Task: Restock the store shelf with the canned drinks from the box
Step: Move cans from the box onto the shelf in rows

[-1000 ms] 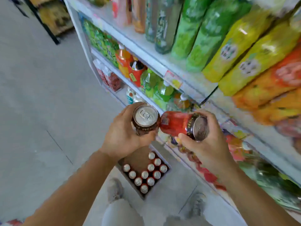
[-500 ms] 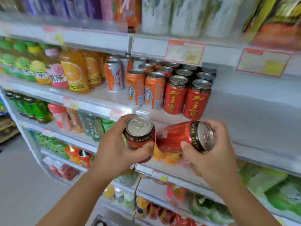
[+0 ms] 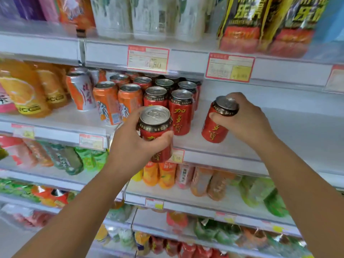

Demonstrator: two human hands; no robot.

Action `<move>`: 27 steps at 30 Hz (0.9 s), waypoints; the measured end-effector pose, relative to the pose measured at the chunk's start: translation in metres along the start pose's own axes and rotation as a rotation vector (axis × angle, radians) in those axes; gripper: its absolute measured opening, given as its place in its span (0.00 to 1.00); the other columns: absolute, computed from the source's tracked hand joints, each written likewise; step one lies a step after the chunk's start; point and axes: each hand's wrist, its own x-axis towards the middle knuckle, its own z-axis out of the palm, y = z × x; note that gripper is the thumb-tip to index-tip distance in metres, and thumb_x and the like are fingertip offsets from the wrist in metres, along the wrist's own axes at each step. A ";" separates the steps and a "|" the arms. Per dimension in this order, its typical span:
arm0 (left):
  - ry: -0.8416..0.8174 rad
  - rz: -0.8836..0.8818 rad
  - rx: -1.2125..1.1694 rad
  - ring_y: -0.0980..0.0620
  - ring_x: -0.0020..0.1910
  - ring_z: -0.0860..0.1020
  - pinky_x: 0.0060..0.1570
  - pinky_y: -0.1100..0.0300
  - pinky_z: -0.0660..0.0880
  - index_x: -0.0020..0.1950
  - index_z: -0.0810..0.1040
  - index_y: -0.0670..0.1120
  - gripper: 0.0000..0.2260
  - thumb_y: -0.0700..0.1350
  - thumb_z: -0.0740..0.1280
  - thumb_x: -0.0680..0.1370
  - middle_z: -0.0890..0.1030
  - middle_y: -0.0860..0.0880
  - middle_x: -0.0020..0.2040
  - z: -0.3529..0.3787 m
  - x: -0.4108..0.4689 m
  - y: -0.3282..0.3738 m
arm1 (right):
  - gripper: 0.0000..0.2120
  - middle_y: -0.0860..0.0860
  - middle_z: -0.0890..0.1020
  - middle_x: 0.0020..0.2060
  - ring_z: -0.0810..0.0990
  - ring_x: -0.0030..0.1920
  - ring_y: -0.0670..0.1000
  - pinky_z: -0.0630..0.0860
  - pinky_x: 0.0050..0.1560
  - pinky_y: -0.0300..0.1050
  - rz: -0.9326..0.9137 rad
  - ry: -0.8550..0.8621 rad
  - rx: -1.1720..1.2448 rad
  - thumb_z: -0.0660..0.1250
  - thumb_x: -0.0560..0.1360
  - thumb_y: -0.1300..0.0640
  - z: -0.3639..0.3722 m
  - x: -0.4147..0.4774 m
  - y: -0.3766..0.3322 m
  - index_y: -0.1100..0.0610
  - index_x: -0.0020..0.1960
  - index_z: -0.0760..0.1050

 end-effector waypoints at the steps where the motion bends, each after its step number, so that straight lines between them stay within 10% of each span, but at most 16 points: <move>1: -0.003 0.002 0.000 0.68 0.50 0.78 0.49 0.64 0.77 0.55 0.74 0.63 0.22 0.61 0.72 0.62 0.80 0.69 0.49 0.001 0.002 0.001 | 0.25 0.45 0.78 0.50 0.76 0.51 0.52 0.69 0.47 0.45 0.002 -0.017 -0.019 0.70 0.67 0.38 0.001 0.006 0.001 0.42 0.60 0.68; 9: -0.015 -0.027 -0.012 0.71 0.47 0.78 0.42 0.77 0.71 0.59 0.75 0.56 0.22 0.50 0.78 0.68 0.80 0.69 0.47 0.014 0.012 0.000 | 0.44 0.46 0.74 0.58 0.75 0.58 0.50 0.71 0.56 0.46 0.027 -0.134 0.203 0.75 0.66 0.40 0.016 0.014 0.016 0.48 0.73 0.54; 15: -0.018 -0.022 -0.020 0.73 0.45 0.77 0.40 0.80 0.69 0.59 0.74 0.56 0.21 0.48 0.76 0.69 0.80 0.65 0.46 0.018 0.016 0.003 | 0.33 0.51 0.78 0.55 0.77 0.54 0.51 0.70 0.51 0.43 0.045 -0.136 0.121 0.78 0.65 0.47 0.029 0.048 0.037 0.56 0.64 0.67; 27: 0.075 0.017 -0.031 0.72 0.47 0.77 0.42 0.79 0.69 0.56 0.73 0.61 0.19 0.50 0.75 0.68 0.79 0.73 0.45 0.018 0.014 0.003 | 0.35 0.58 0.74 0.64 0.75 0.62 0.58 0.75 0.61 0.58 0.127 -0.032 0.239 0.77 0.69 0.51 0.070 0.168 0.060 0.61 0.67 0.63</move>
